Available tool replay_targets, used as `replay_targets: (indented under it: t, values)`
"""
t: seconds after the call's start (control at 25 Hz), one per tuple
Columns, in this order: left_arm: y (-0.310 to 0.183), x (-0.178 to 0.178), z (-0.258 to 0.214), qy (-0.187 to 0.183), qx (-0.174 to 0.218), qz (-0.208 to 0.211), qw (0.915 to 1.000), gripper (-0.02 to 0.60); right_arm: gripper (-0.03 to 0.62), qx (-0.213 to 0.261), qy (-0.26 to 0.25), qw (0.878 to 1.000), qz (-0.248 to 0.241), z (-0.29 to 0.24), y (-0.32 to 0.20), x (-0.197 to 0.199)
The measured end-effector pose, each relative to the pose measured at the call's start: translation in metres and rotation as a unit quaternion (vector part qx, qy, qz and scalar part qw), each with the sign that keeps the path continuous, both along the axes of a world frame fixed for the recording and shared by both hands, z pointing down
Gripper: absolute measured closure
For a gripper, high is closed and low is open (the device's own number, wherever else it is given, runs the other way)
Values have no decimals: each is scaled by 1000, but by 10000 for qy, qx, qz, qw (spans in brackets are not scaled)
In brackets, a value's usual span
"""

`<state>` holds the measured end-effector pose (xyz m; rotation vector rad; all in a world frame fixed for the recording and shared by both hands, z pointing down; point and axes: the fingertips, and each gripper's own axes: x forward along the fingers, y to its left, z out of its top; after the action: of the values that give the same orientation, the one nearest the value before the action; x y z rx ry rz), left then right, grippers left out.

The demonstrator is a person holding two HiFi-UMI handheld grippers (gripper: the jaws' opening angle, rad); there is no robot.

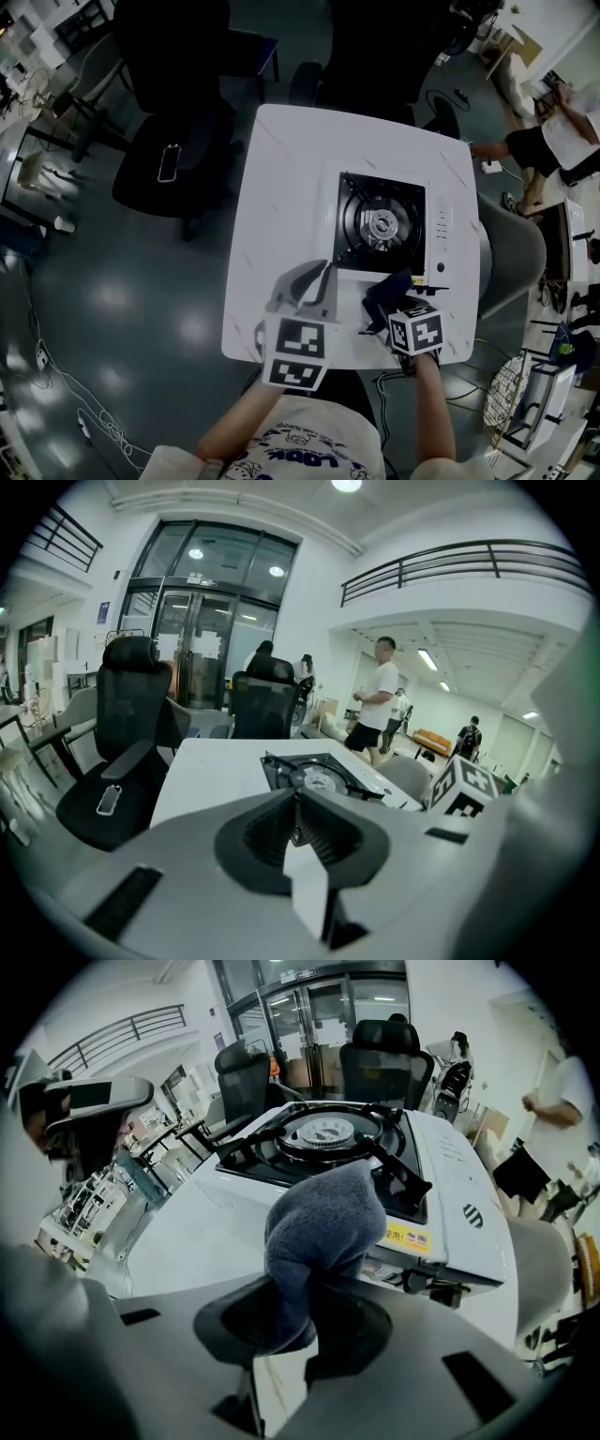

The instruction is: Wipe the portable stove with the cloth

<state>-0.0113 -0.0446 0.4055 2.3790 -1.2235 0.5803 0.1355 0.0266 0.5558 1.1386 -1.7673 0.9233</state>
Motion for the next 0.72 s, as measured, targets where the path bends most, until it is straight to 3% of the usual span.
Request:
replay_targets:
  t: [0.72]
  values:
    - [-8,-35,2,-4,-42,-408,9992,551,496,-191,-75,9983,-546,13,-11,-43]
